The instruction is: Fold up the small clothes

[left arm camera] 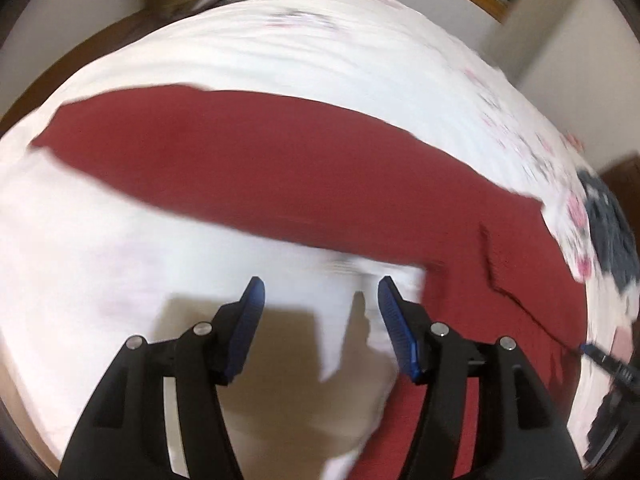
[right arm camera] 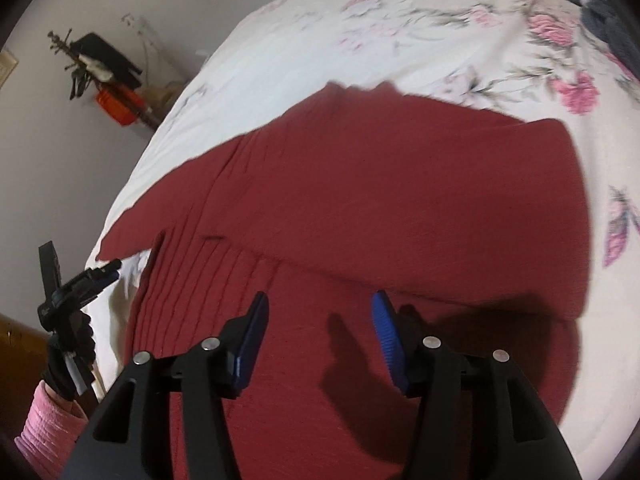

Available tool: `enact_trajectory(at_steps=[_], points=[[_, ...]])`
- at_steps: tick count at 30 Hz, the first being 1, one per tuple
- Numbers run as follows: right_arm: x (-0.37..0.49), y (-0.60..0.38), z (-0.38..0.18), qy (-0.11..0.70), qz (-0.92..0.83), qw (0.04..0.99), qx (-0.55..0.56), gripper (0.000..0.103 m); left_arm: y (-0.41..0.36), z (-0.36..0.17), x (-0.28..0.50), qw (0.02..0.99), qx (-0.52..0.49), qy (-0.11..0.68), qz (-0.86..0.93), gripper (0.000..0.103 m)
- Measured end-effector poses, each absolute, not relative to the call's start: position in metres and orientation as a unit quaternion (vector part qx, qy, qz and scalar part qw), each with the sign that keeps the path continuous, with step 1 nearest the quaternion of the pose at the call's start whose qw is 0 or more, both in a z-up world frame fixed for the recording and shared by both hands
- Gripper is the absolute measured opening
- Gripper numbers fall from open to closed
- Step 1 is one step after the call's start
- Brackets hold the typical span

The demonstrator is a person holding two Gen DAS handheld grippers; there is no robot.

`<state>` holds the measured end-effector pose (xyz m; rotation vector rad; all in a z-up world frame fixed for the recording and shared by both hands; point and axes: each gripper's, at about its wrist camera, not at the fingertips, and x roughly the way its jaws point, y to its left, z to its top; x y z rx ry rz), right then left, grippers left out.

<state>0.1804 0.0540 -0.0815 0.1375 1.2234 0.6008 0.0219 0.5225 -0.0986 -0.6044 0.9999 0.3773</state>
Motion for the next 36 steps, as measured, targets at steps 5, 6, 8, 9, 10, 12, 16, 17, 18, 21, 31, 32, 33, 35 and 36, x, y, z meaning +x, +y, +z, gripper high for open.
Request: enact_trajectory(at_steps=[5,6,8,9,10,12,16,17,18,21,31,32,33,35,36], points=[[0.169,0.084,-0.094,0.573,0.292,0.765,0.038,0.054,0.575,-0.110,-0.002,0.801,-0.352,0.440,0.200,0.059],[0.167,0.087,-0.095,0.574,0.293,0.764,0.033,0.054,0.584,-0.112,-0.003,0.799,-0.364,0.433,0.203,0.059],[0.164,0.094,-0.099,0.575,0.296,0.762,0.026,0.054,0.602,-0.116,-0.005,0.797,-0.384,0.418,0.208,0.059],[0.163,0.096,-0.101,0.576,0.296,0.761,0.025,0.054,0.610,-0.116,-0.005,0.797,-0.392,0.409,0.212,0.059],[0.163,0.098,-0.102,0.578,0.296,0.760,0.024,0.054,0.615,-0.117,-0.004,0.796,-0.397,0.404,0.214,0.059],[0.163,0.098,-0.107,0.581,0.292,0.759,0.024,0.054,0.629,-0.119,-0.005,0.792,-0.416,0.389,0.218,0.059],[0.167,0.100,-0.116,0.589,0.285,0.756,0.023,0.054,0.651,-0.125,-0.005,0.785,-0.448,0.365,0.224,0.058],[0.167,0.101,-0.118,0.590,0.284,0.755,0.022,0.054,0.654,-0.126,-0.005,0.784,-0.451,0.362,0.225,0.058],[0.167,0.102,-0.120,0.591,0.283,0.755,0.020,0.054,0.656,-0.127,-0.001,0.783,-0.456,0.358,0.226,0.058],[0.167,0.104,-0.124,0.592,0.280,0.755,0.013,0.055,0.666,-0.129,0.000,0.782,-0.461,0.350,0.232,0.058],[0.168,0.103,-0.131,0.592,0.281,0.755,0.009,0.056,0.679,-0.129,0.015,0.789,-0.438,0.347,0.256,0.039],[0.167,0.102,-0.131,0.592,0.281,0.756,0.008,0.056,0.681,-0.129,0.017,0.788,-0.436,0.348,0.260,0.034],[0.167,0.102,-0.131,0.591,0.282,0.756,0.007,0.056,0.683,-0.129,0.015,0.787,-0.436,0.349,0.263,0.024],[0.167,0.101,-0.130,0.590,0.283,0.756,0.007,0.056,0.685,-0.127,0.015,0.787,-0.432,0.347,0.273,0.014],[0.167,0.101,-0.130,0.590,0.283,0.756,0.007,0.056,0.683,-0.124,0.015,0.789,-0.425,0.345,0.277,0.010]])
